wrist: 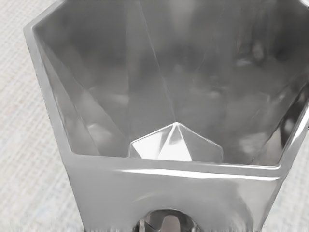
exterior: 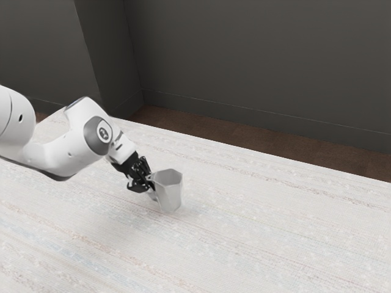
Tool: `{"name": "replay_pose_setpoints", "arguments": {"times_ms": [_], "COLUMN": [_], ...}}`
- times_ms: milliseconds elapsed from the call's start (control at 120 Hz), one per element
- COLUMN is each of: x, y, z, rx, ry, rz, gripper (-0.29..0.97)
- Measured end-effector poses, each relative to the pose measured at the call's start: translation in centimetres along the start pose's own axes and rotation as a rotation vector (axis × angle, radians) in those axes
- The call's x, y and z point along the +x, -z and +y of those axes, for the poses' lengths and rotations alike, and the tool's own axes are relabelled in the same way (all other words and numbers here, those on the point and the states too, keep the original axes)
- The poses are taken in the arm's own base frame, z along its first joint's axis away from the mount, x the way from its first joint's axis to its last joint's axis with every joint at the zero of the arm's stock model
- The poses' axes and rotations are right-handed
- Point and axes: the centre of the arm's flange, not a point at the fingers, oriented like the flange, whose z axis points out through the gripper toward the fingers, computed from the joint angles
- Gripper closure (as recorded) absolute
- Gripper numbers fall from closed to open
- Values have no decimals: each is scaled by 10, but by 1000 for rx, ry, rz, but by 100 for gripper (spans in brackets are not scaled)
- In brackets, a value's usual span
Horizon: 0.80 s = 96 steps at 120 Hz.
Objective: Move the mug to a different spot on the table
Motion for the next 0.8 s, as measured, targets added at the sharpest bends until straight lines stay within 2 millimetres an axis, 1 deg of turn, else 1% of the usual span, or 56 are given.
{"name": "replay_pose_setpoints", "arguments": {"times_ms": [58,142,367,558,700,800], "x": [-15,-28,-34,-55,-60,-66], "y": [4,6,2,5,-2,-8], "z": [-4,-8,-9,-12,-11,-8], "rx": [7,11,12,23,16,9], "ry": [21,33,19,36,30,28], "rz": [-1,-2,-1,-4,-10,-17], "gripper": [70,71,72,74,74,75]}}
